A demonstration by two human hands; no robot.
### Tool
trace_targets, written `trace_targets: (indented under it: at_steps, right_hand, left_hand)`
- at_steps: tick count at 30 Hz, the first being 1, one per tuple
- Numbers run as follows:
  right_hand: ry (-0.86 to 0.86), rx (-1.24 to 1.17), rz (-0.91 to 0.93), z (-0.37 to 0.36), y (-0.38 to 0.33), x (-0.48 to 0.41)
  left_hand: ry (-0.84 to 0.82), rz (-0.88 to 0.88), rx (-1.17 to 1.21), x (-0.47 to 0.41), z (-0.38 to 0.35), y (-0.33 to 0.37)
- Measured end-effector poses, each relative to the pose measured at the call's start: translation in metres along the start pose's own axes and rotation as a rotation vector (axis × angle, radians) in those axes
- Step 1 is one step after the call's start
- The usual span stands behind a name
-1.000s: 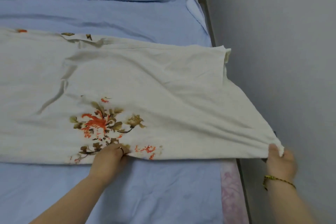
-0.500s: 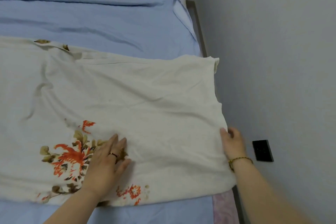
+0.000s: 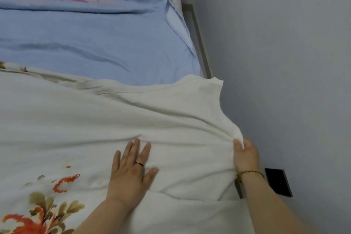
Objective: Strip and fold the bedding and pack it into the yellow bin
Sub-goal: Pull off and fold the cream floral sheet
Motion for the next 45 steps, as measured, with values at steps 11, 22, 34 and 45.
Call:
trace_targets:
  at_steps: [11, 22, 34, 45]
  right_hand:
    - [-0.349, -0.132, 0.031, -0.065, -0.125, -0.072]
    - [-0.167, -0.074, 0.047, -0.048, -0.098, -0.106]
    - [-0.739, -0.155, -0.453, -0.039, 0.125, 0.065]
    - [-0.292, -0.44, -0.354, 0.058, 0.127, 0.121]
  left_hand:
    - [0.234, -0.059, 0.138, -0.011, 0.013, 0.0]
    - [0.063, 0.124, -0.152, -0.091, 0.039, -0.01]
    - [0.019, 0.06, -0.06, -0.033, 0.008, 0.032]
    - [-0.092, -0.39, 0.003, 0.118, -0.095, 0.186]
Point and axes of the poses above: each hand's wrist, its own x-axis away from the middle knuckle, its own z-axis out of the back of the hand, y = z × x, the point moved 9 cm from there along -x, towards the middle knuckle, and after that the axes turned 6 degrees about -y, right-handed, at the moved point
